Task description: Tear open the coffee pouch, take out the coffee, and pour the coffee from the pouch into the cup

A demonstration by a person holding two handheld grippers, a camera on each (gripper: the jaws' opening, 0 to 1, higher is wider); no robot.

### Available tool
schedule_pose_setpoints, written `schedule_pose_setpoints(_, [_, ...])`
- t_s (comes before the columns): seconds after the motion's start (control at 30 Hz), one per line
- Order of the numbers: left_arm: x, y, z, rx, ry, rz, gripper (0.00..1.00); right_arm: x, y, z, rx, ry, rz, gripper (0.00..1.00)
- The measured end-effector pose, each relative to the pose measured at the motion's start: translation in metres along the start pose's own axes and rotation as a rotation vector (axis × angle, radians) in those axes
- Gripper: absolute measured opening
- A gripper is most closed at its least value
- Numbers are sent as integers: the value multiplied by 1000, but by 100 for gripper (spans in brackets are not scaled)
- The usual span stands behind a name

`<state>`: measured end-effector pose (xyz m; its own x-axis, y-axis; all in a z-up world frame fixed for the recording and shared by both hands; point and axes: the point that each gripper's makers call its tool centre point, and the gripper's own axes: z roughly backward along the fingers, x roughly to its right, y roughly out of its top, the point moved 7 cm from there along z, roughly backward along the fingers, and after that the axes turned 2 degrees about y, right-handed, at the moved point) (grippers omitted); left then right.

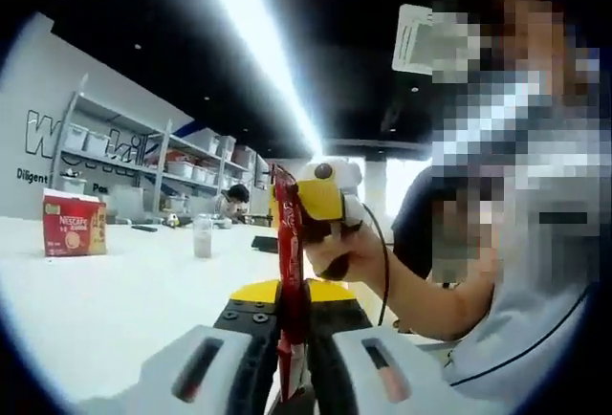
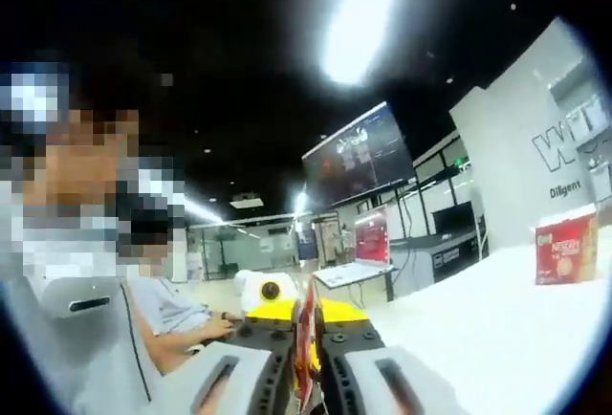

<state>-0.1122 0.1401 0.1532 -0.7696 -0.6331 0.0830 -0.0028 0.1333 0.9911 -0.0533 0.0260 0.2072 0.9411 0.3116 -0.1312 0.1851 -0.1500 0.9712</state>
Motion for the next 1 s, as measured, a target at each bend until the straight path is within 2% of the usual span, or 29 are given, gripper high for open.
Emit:
schedule_pose_setpoints(0.1, [-1, -2, 2, 3, 2, 3, 11, -1, 0, -3, -13, 1, -19, 2])
schedule_pose_setpoints(0.23, [-4, -6, 0, 46, 3, -3, 14, -2, -1, -3, -39, -8, -21, 2])
schedule_pose_setpoints(0.33, [-6, 1, -2, 90, -2, 19, 17, -3, -4, -2, -63, -19, -19, 2])
schedule_pose_setpoints(0.47, [-7, 15, -1, 130, -27, 17, 15, -3, -4, 0, -62, -18, -29, 2])
schedule_pose_setpoints(0.57, [-5, 19, -2, 125, -54, 9, 9, -3, -1, 2, -59, -16, -23, 2])
schedule_pose_setpoints(0.63, [-4, 20, -3, 131, -43, -9, 8, -2, 1, 2, -55, -35, 10, 3])
schedule_pose_setpoints(0.73, [-5, 19, -3, 138, -40, -4, 7, -1, 0, 4, -43, -25, -1, 7])
schedule_pose_setpoints(0.87, [-7, 17, -2, 152, -28, 16, 7, 1, 0, 9, -17, -30, -15, 6])
schedule_pose_setpoints(1.0, [-5, 16, -2, 141, -27, 8, 7, 0, -2, 8, -27, -34, -2, 6])
